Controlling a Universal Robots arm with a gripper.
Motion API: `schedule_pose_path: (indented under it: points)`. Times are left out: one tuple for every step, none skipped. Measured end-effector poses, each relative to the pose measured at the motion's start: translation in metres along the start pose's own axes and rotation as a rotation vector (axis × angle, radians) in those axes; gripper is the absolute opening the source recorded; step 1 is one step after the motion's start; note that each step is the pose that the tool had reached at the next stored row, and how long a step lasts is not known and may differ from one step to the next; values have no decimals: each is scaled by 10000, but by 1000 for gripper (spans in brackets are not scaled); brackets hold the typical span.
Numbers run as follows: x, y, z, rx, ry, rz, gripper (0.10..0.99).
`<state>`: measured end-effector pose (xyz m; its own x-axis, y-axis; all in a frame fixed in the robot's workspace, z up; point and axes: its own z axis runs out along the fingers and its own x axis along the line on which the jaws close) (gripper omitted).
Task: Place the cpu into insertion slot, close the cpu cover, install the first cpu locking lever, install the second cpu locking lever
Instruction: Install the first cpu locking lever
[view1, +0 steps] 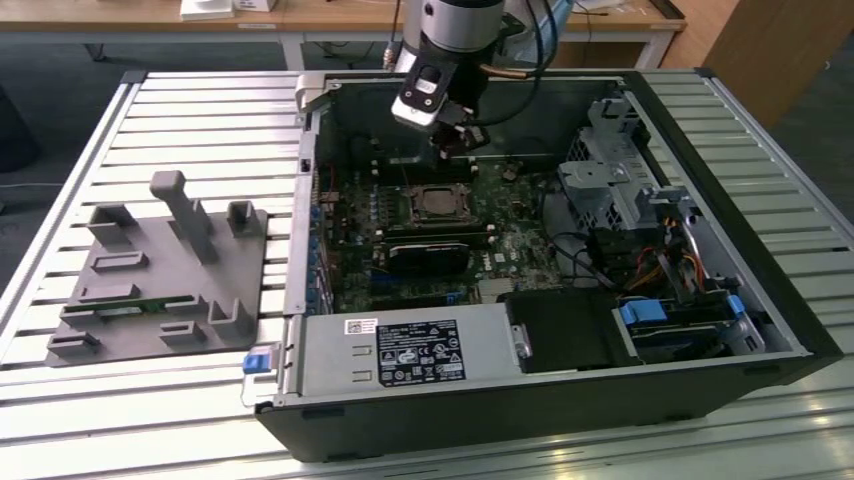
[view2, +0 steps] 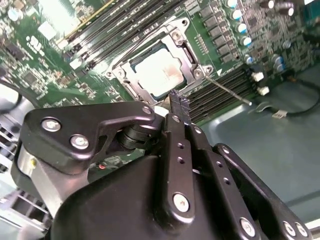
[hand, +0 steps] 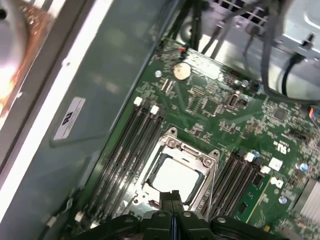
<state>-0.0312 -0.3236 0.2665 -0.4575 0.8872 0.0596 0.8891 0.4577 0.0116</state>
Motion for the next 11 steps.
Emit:
schedule_pose_path:
  points:
    - [0,0,1,11,2,-179,106]
    - [0,0,1,22,3,-362,106]
    - [0,0,1,31,4,-529,106]
    - [0,0,2,39,4,-707,106]
    - [0,0,2,46,5,-872,106]
    - [0,0,2,53,6,-1034,106]
    - [0,0,3,58,6,-1193,106]
    - [0,-1,3,62,4,-1340,106]
    - [-1,0,3,66,0,-1468,106]
    - [-1,0,3,69,-7,-1582,106]
    - [-1,0,3,74,-12,-1710,106]
